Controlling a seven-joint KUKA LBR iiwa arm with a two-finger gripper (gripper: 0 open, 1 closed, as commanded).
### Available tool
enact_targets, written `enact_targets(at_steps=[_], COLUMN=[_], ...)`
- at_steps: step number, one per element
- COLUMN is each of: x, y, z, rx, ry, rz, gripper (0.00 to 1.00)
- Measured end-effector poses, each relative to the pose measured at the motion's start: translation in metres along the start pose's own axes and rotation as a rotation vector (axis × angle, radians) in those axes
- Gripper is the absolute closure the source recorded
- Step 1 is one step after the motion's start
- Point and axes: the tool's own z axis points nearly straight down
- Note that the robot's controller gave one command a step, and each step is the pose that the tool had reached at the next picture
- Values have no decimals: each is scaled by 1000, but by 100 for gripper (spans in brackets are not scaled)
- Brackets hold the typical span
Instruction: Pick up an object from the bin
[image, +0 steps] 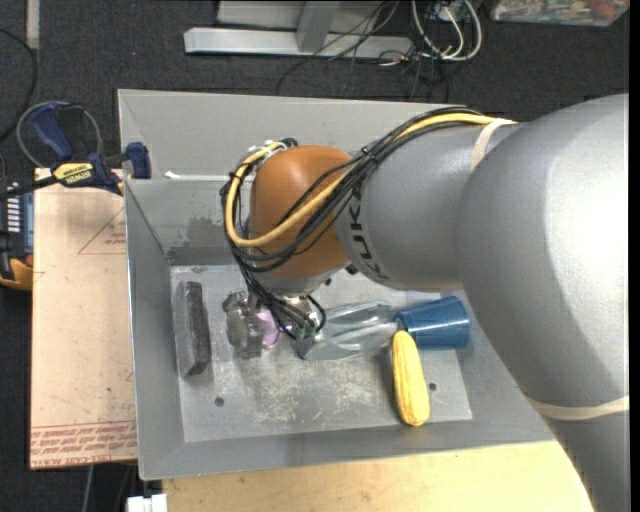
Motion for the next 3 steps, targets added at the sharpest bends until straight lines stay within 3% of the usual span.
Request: enact_targets(at_steps=[1, 2, 3], x=[25, 25, 13], y=[-3, -49, -5], z=[23, 34, 10], rx=[0, 1, -4], ry=[-8, -5, -9], rz=[-311, -236, -310], gripper=[100, 100, 100])
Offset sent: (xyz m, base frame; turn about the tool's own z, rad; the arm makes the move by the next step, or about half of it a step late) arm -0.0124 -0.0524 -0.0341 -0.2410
